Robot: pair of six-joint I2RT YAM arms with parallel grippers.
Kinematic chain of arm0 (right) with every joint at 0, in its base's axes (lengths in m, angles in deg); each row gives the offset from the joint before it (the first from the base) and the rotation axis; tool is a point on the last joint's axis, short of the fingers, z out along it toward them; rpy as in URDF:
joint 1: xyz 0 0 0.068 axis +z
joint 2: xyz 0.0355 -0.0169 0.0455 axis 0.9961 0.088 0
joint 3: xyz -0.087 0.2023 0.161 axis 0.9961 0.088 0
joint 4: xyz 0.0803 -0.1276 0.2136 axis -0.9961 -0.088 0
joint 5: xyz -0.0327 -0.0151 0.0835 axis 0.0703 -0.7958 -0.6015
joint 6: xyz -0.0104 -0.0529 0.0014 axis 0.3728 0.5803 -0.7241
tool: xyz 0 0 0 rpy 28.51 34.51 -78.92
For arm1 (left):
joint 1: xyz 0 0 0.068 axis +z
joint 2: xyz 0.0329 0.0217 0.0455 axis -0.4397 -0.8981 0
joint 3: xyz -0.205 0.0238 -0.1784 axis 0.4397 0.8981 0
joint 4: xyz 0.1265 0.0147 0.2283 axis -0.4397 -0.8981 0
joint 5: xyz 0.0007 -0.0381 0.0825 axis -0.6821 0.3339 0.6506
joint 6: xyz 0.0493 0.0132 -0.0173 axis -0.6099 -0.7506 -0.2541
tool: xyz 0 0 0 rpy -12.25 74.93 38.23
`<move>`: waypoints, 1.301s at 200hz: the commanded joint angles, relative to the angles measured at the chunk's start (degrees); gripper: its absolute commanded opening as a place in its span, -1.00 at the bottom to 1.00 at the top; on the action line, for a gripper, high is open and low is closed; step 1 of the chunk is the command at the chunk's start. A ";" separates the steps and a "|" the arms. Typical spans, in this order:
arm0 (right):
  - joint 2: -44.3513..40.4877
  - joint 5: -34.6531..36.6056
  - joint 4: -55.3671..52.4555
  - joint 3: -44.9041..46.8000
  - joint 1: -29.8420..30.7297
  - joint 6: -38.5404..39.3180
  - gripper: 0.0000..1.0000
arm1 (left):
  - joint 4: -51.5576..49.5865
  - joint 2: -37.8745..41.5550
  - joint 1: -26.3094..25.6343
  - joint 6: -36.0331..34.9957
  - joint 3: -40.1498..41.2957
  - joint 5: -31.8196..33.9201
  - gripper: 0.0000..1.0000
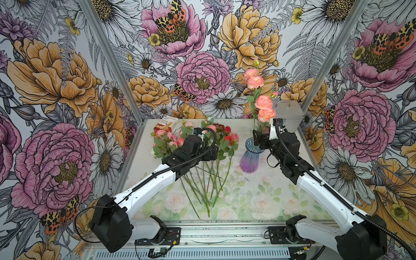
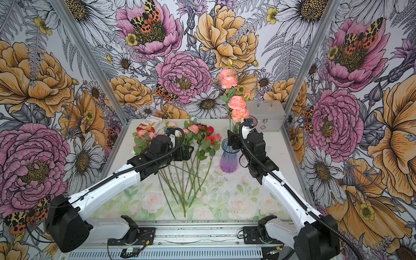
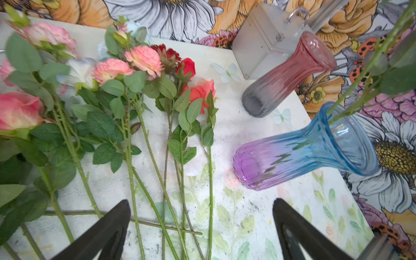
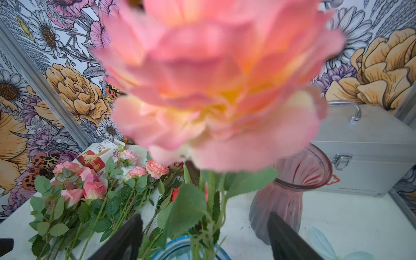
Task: Place the pink flowers into the vase
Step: Place the flower in the vase, then pick up the flower at the center of the board.
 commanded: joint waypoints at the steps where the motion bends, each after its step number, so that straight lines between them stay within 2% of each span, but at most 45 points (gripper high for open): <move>1: -3.03 -0.34 -2.08 -4.49 -0.01 -0.26 0.89 | -11.28 -6.92 -3.62 -2.59 -6.14 -3.20 0.97; 28: -5.24 -0.84 -4.44 -7.08 -0.07 -0.77 0.99 | -21.85 -16.47 -6.63 -4.12 -12.61 -0.50 0.97; 62: -6.69 -1.02 -8.20 -10.83 -0.18 -1.46 0.99 | -23.82 -23.96 -10.06 -3.85 -15.98 -1.72 0.87; 95: -7.22 -1.33 -9.69 -12.87 -0.19 -1.89 0.99 | -27.27 -33.87 -10.54 -3.52 -22.56 0.01 0.76; 124: -7.67 -1.47 -10.82 -13.44 -0.36 -1.59 0.99 | -28.15 -38.69 -11.49 -4.47 -26.60 -1.70 0.63; 165: -7.32 -2.56 -11.94 -14.02 -0.71 -1.65 0.99 | -29.76 -43.28 -11.32 -5.42 -28.40 1.92 0.57; 181: -6.96 -6.28 -12.15 -14.37 -0.81 -1.39 0.99 | -29.82 -43.89 -11.33 -5.77 -28.74 2.40 0.45; 200: -6.44 -12.54 -12.02 -14.29 -0.80 -0.87 0.99 | -29.70 -44.44 -11.81 -6.23 -29.43 3.37 0.40; 226: -6.61 -22.92 -12.02 -13.80 -0.62 -0.30 0.99 | -29.72 -46.10 -11.81 -6.47 -30.77 3.09 0.17; 237: -6.71 -24.33 -12.38 -13.67 -0.62 -0.36 0.99 | -29.70 -46.80 -12.01 -6.63 -31.14 2.64 0.07; 260: -5.79 -23.87 -16.99 -15.55 -0.62 0.16 0.99 | -29.70 -47.45 -12.67 -6.87 -31.56 2.42 0.01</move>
